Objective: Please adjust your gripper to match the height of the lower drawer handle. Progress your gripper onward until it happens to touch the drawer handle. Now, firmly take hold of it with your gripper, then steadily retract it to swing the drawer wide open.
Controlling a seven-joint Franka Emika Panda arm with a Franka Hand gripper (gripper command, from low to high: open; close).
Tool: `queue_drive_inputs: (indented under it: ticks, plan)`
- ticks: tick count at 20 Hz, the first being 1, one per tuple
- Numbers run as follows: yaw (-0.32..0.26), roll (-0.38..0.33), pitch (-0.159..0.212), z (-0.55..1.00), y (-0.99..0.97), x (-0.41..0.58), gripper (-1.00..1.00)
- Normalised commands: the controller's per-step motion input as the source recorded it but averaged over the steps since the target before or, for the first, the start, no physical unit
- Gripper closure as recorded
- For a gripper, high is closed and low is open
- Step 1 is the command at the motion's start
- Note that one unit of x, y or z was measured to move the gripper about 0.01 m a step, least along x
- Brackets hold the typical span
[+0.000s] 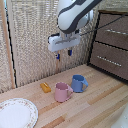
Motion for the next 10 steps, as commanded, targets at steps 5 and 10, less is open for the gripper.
queue_drive_inputs:
  ticks: [5,10]
  plan:
    - [0.179,-0.372,-0.049,-0.12,-0.11,0.0,-1.0]
    - [0.171,-0.339,-0.09,-0.06,-0.16,0.0,-1.0]
